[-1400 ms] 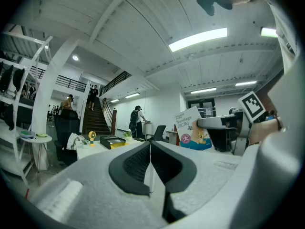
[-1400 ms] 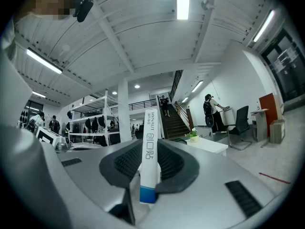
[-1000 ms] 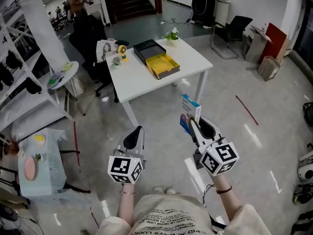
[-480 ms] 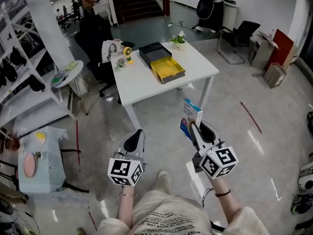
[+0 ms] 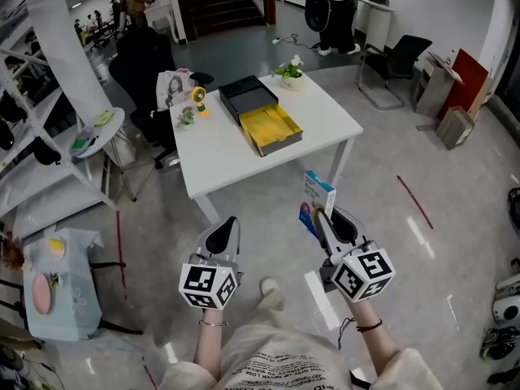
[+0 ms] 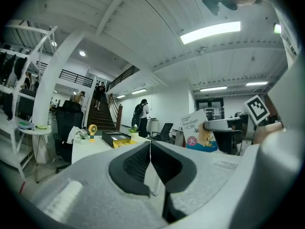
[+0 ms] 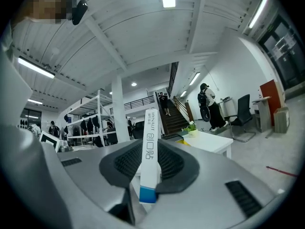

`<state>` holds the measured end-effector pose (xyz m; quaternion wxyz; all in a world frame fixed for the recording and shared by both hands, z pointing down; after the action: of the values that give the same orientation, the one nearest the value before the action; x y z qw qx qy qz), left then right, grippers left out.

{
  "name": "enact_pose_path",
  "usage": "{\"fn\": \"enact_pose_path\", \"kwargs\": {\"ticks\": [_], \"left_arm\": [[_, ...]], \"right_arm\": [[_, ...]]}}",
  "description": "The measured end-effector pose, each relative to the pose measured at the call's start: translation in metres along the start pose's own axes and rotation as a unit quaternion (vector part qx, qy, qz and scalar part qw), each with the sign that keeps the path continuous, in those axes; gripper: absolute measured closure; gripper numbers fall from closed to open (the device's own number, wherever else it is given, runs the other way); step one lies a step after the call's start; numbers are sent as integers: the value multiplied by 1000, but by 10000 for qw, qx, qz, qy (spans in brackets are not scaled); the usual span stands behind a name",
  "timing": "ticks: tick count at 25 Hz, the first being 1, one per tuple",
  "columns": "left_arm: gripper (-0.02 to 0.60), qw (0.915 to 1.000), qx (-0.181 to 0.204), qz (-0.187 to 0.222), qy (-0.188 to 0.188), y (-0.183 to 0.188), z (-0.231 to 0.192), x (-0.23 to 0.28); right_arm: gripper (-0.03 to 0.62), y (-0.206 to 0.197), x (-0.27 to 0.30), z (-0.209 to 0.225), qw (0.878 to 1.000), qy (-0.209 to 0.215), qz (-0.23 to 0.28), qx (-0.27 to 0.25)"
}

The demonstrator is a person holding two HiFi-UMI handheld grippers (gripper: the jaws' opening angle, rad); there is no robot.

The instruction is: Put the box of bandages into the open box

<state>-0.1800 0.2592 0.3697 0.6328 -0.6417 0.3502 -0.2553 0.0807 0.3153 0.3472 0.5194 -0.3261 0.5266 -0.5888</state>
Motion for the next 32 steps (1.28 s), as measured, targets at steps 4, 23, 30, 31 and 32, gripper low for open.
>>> {"fn": "enact_pose_path", "kwargs": {"ticks": [4, 23, 30, 31, 32], "left_arm": [[558, 10000, -49, -21, -53, -1, -15, 48], [558, 9996, -90, -240, 113, -21, -91, 158], [558, 9995, -121, -261, 112, -26, -101, 172], [558, 9995, -132, -257, 132, -27, -104, 175], [558, 9995, -142, -249, 163, -28, -106, 177]], "right_arm": [[502, 2, 38, 25, 10000, -44, -54, 29], [502, -20, 166, 87, 9990, -94, -269, 337], [502, -27, 191, 90, 9987, -27, -302, 413], [502, -28, 196, 90, 9986, -6, -304, 422], [502, -29, 201, 91, 9986, 20, -305, 427]]}}
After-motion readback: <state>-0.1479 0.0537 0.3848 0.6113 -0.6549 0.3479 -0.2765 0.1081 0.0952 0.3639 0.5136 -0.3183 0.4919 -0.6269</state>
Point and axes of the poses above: the fingertips, and each gripper's own axes: x forward along the fingers, z to its right, y out of its top, the point moved 8 cm from there along -x, backward along the fingers, and after that the axes turned 10 degrees about z, right-handed, at the moved point
